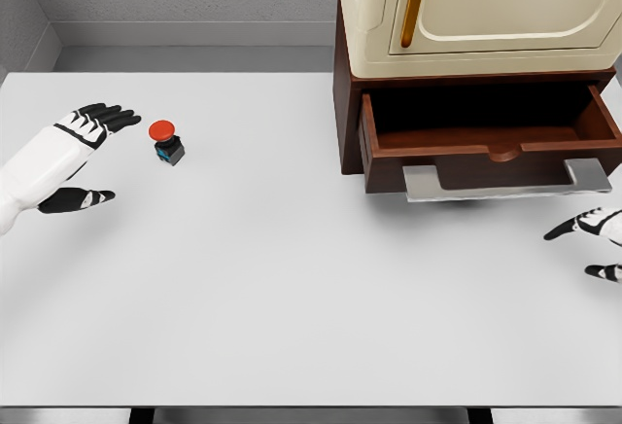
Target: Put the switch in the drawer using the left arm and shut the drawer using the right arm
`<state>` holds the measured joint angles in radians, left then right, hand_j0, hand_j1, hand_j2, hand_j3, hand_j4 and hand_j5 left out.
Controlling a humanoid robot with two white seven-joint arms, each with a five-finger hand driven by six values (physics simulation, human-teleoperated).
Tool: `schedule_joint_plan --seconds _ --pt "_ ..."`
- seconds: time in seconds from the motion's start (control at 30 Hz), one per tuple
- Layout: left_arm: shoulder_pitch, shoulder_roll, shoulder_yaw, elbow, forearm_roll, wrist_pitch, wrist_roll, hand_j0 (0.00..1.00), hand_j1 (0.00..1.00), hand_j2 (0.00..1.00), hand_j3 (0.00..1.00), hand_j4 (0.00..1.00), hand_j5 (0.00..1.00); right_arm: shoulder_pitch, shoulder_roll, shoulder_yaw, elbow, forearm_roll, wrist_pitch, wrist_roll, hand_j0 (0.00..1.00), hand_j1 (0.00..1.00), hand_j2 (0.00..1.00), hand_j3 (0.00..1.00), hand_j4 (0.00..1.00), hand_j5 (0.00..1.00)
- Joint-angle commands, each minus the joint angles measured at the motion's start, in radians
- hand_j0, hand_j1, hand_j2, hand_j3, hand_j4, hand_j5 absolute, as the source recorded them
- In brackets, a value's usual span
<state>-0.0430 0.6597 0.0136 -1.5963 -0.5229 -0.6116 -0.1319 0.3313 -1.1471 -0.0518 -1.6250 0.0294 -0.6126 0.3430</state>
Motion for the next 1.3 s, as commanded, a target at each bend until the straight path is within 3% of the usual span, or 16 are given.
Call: schedule_joint_plan --seconds 0.0,0.2,0.23,0.3,0.37,0.43,0.5,0.6,0.7,0.77,0.9,0.97,1.03,1.13,1.27 --pt "0.0 0.0 0.0 -0.002 0.006 0.001 0.0 1.0 1.0 1.0 1.0 1.0 1.0 0.0 -0.002 0.0 -0.024 -0.008 0.002 -0.001 0.75 0.75 0.75 0.75 0.75 0.75" --pt "0.002 -0.02 0.002 -0.01 0.034 0.001 0.012 1.0 1.0 1.0 1.0 1.0 1.0 0.0 -0.002 -0.003 -0.07 -0.006 0.002 0.001 0.74 0.74 0.74 0.74 0.74 0.74" --pt "0.011 -0.023 -0.007 -0.021 0.078 0.001 0.014 1.0 1.0 1.0 1.0 1.0 1.0 -0.002 -0.005 -0.005 -0.082 -0.005 0.002 0.002 0.74 0.74 0.74 0.74 0.74 0.74" --pt "0.011 -0.009 -0.067 -0.011 0.27 0.001 0.008 1.0 1.0 1.0 1.0 1.0 1.0 -0.002 -0.007 -0.006 -0.096 0.0 0.002 0.002 0.74 0.74 0.74 0.74 0.74 0.74" --pt "-0.009 -0.009 -0.08 -0.005 0.334 0.001 -0.006 1.0 1.0 1.0 1.0 1.0 1.0 0.0 -0.003 -0.006 -0.096 -0.002 0.002 0.002 0.74 0.74 0.74 0.74 0.74 0.74" --pt "-0.052 -0.009 -0.083 0.036 0.406 0.001 -0.118 1.0 1.0 1.0 1.0 1.0 1.0 0.0 -0.003 -0.006 -0.098 0.0 0.002 0.002 0.74 0.74 0.74 0.74 0.74 0.74" --pt "-0.162 -0.017 -0.116 0.114 0.438 0.001 -0.248 1.0 1.0 1.0 1.0 1.0 1.0 0.0 -0.008 -0.006 -0.098 -0.002 0.002 0.001 0.75 0.75 0.75 0.75 0.75 0.75" --pt "-0.291 -0.022 -0.242 0.203 0.534 0.001 -0.38 1.0 1.0 1.0 1.0 1.0 1.0 0.0 -0.014 -0.006 -0.095 -0.002 0.002 -0.001 0.74 0.74 0.74 0.74 0.74 0.74" --pt "-0.31 -0.025 -0.303 0.205 0.54 0.105 -0.433 1.0 1.0 1.0 1.0 1.0 1.0 0.0 -0.017 -0.005 -0.099 0.003 0.002 -0.001 0.72 0.72 0.72 0.72 0.72 0.72" --pt "-0.308 -0.025 -0.342 0.205 0.655 0.188 -0.433 1.0 1.0 1.0 1.0 1.0 1.0 0.0 -0.022 -0.005 -0.101 0.006 0.002 0.002 0.73 0.73 0.73 0.73 0.73 0.73" --pt "-0.367 -0.017 -0.317 0.263 0.77 0.196 -0.433 1.0 1.0 1.0 1.0 1.0 1.0 0.0 -0.03 -0.002 -0.101 0.006 0.002 0.004 0.75 0.75 0.75 0.75 0.75 0.75" --pt "-0.357 -0.025 -0.247 0.266 0.782 0.196 -0.433 1.0 1.0 1.0 1.0 1.0 1.0 0.0 -0.03 -0.002 -0.102 0.006 0.002 0.002 0.75 0.75 0.75 0.75 0.75 0.75" --pt "-0.37 -0.028 -0.247 0.337 0.796 0.204 -0.433 1.0 1.0 1.0 1.0 1.0 1.0 0.0 -0.028 -0.002 -0.101 0.006 0.002 0.004 0.75 0.75 0.75 0.75 0.75 0.75" --pt "-0.406 -0.068 -0.245 0.412 0.797 0.345 -0.433 1.0 1.0 1.0 1.0 1.0 1.0 0.0 -0.028 -0.002 -0.102 0.007 0.002 0.004 0.75 0.75 0.75 0.75 0.75 0.75" --pt "-0.423 -0.103 -0.251 0.479 0.785 0.389 -0.433 1.0 1.0 1.0 1.0 1.0 1.0 -0.005 -0.026 -0.002 -0.104 0.015 0.002 0.004 0.77 0.77 0.77 0.77 0.77 0.77"
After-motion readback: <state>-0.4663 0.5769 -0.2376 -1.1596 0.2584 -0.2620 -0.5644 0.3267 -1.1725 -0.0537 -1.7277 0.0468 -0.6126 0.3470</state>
